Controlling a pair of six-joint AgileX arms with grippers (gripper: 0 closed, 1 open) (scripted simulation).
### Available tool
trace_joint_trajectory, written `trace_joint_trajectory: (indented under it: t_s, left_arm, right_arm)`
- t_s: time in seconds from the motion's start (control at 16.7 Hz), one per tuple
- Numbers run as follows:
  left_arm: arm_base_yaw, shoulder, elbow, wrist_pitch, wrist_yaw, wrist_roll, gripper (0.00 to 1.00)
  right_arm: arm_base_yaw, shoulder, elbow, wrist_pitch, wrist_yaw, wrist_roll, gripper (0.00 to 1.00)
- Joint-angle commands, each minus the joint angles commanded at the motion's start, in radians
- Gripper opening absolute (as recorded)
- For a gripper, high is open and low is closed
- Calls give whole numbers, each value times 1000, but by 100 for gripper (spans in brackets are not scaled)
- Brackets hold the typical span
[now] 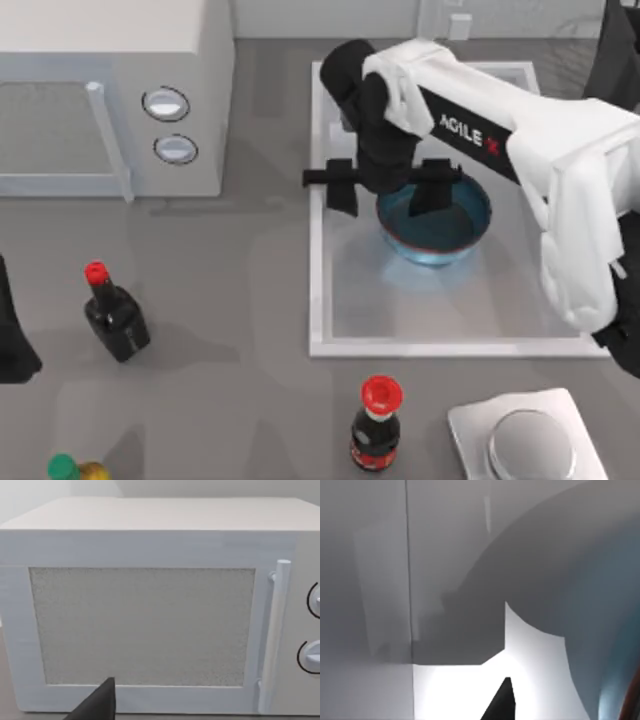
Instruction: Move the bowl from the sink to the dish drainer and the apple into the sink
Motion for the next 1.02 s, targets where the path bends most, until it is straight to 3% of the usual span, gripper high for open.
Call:
trace_joint_trajectory:
  t_s: [0.54, 1.02]
  left_arm:
    - [0, 0, 0, 0, 0, 0, 100]
    - [0, 0, 0, 0, 0, 0, 100]
  right_arm:
    - [0, 0, 0, 0, 0, 0, 2]
    - [0, 0, 0, 0, 0, 0, 0]
